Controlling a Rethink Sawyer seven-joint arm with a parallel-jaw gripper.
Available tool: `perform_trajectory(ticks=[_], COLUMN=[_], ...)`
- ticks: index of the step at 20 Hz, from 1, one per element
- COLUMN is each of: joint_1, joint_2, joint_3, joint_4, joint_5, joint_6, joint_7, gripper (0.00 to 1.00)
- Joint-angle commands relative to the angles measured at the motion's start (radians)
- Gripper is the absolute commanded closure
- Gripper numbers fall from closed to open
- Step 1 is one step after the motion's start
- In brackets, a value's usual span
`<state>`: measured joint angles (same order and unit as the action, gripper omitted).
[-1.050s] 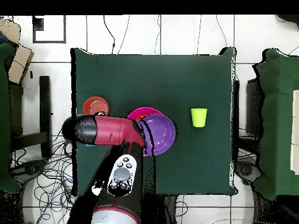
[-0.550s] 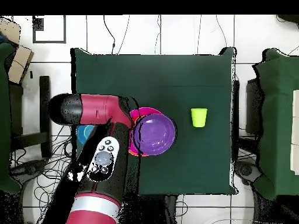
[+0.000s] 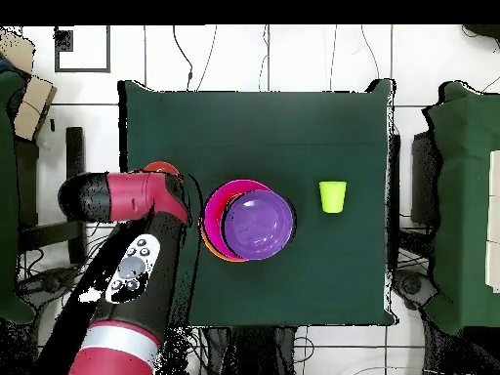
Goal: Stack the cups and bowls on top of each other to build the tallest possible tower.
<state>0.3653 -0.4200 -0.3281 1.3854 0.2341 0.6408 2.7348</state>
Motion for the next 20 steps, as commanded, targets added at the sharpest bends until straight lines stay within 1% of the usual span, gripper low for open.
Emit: perform_trajectory(ticks=[1,2,5,8,10,11,13,15,17,18,20], joint_1=[0.061,0.063,0.054,0.015,-0.012,-0.039,-0.050,-0.022,0.011,0.027,0.039], joint_2=[-0.141,-0.157,-0.197,-0.239,-0.240,-0.224,-0.148,-0.061,0.011,0.036,0.054], joint_3=[-0.011,-0.021,-0.028,-0.019,-0.008,0.019,0.036,0.014,-0.018,-0.035,-0.044], joint_4=[0.191,0.203,0.255,0.297,0.312,0.328,0.318,0.274,0.242,0.232,0.239], joint_5=[0.021,0.015,-0.003,-0.016,-0.022,-0.015,-0.016,-0.016,-0.013,-0.009,0.008], joint_6=[0.016,0.023,-0.009,-0.018,-0.043,-0.096,-0.206,-0.277,-0.335,-0.356,-0.390], joint_7=[0.190,0.175,0.125,0.058,0.035,0.029,0.071,0.142,0.190,0.204,0.207], gripper=[0.00,0.00,0.00,0.00,0.00,0.00,0.00,0.00,0.00,0.00,0.00])
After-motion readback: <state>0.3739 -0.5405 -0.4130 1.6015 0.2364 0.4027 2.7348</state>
